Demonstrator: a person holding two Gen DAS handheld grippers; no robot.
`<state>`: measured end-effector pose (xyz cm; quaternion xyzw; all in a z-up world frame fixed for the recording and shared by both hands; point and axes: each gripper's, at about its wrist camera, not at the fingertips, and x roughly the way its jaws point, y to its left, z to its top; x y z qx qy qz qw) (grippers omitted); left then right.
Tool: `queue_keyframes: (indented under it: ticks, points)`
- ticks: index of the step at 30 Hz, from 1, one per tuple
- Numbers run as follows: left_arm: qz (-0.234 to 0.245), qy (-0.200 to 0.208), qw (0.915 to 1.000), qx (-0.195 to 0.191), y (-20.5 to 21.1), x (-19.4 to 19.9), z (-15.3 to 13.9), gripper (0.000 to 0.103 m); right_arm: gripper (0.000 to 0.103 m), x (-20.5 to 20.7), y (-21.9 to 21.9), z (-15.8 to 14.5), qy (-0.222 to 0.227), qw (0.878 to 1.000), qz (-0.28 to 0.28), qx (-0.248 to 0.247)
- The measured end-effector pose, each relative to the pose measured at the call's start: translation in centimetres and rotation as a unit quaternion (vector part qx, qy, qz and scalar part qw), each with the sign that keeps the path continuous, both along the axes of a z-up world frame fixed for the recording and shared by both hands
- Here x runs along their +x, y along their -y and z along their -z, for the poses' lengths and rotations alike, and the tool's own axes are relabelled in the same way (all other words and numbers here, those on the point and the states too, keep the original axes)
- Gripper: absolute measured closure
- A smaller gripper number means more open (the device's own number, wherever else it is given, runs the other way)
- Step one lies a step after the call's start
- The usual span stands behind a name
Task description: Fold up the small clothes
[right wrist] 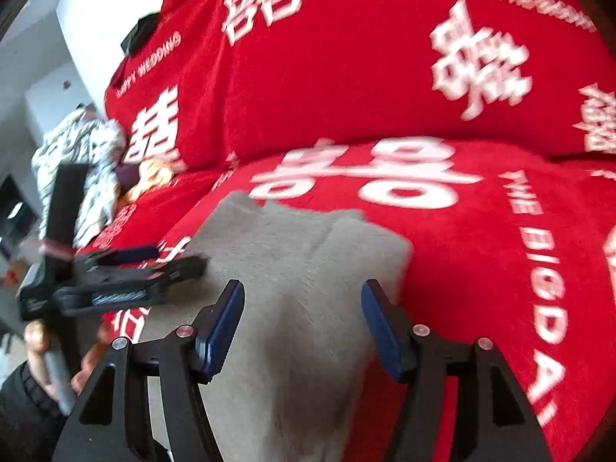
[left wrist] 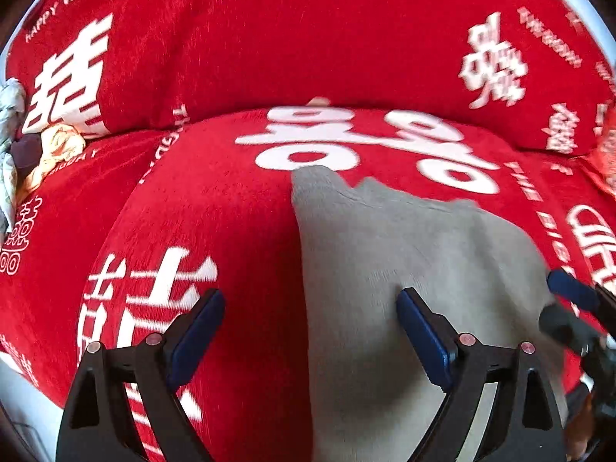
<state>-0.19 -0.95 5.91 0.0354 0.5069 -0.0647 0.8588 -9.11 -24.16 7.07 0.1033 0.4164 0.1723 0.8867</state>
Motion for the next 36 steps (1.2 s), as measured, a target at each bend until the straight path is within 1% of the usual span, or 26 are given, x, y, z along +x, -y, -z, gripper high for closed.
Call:
queue_keyframes:
  ticks: [2, 4, 7, 8, 11, 13, 14, 17, 18, 19, 22, 24, 26, 27, 29, 32, 34, 36]
  points:
    - [-0.006, -0.017, 0.9997, 0.015, 0.1, 1.3, 1.0, 0.011, 0.036, 2.1, 0.2, 1.4, -0.030, 1.000, -0.003, 0.001]
    - [-0.005, -0.032, 0.9992, 0.022, 0.2, 2.3, 2.3, 0.011, 0.037, 3.8, 1.0, 2.6, -0.050, 0.999, 0.007, 0.004]
    - [-0.005, -0.038, 0.9992, 0.008, -0.1, 2.7, 3.3, 0.009, 0.037, 4.6, 1.7, 3.3, -0.059, 0.998, 0.006, 0.031]
    - [-0.005, -0.039, 0.9992, 0.002, -0.2, 2.8, 3.3, 0.009, 0.037, 4.7, 1.6, 3.4, -0.060, 0.998, 0.006, 0.032]
    - [-0.004, -0.039, 0.9992, -0.001, -0.4, 2.7, 3.0, 0.009, 0.037, 4.5, 0.9, 3.1, -0.057, 0.998, 0.001, 0.003]
    - [-0.004, -0.030, 0.9995, 0.005, -0.3, 1.7, 2.1, 0.009, 0.036, 3.0, 0.4, 2.0, -0.041, 0.999, 0.005, -0.022]
    - [0.000, -0.021, 0.9998, 0.002, -0.2, 0.9, 1.5, 0.009, 0.036, 1.6, 0.0, 1.3, -0.025, 0.999, -0.002, -0.030]
    - [0.024, 0.005, 0.9997, -0.002, 0.4, -2.4, 0.0, 0.009, 0.036, -2.3, -1.5, -0.2, 0.021, 0.998, -0.035, -0.053]
    - [0.031, 0.013, 0.9994, -0.002, 0.6, -3.6, -0.3, 0.009, 0.036, -4.4, -2.2, -0.8, 0.046, 0.996, -0.053, -0.063]
    - [0.038, 0.017, 0.9991, -0.002, 0.7, -4.8, -0.5, 0.009, 0.036, -5.6, -2.7, -1.1, 0.057, 0.994, -0.065, -0.063]
    - [0.046, 0.030, 0.9984, 0.013, 1.2, -7.4, -0.5, 0.009, 0.036, -8.2, -3.9, -0.9, 0.066, 0.991, -0.098, -0.060]
    - [0.045, 0.033, 0.9981, 0.027, 1.3, -8.6, 0.1, 0.009, 0.036, -9.0, -4.2, 0.1, 0.059, 0.990, -0.107, -0.065]
    - [0.045, 0.034, 0.9981, 0.026, 1.0, -9.2, 0.6, 0.009, 0.037, -9.1, -3.9, 1.3, 0.049, 0.992, -0.099, -0.068]
    - [0.045, 0.037, 0.9981, 0.021, 0.7, -9.5, 0.7, 0.009, 0.037, -9.2, -3.3, 1.9, 0.049, 0.993, -0.097, -0.056]
    - [0.042, 0.033, 0.9985, 0.014, 0.5, -9.5, 1.0, 0.009, 0.037, -9.7, -2.8, 2.3, 0.059, 0.993, -0.094, -0.046]
    - [0.037, 0.028, 0.9988, 0.012, 0.3, -9.7, 0.9, 0.009, 0.037, -10.2, -2.8, 2.2, 0.060, 0.994, -0.086, -0.045]
    - [0.032, 0.037, 0.9987, 0.016, 0.3, -10.7, 0.1, 0.009, 0.037, -11.1, -3.1, 1.5, 0.064, 0.993, -0.073, -0.066]
    - [0.039, 0.049, 0.9980, 0.005, 0.2, -12.1, -0.7, 0.009, 0.036, -12.7, -3.6, 0.9, 0.081, 0.991, -0.076, -0.076]
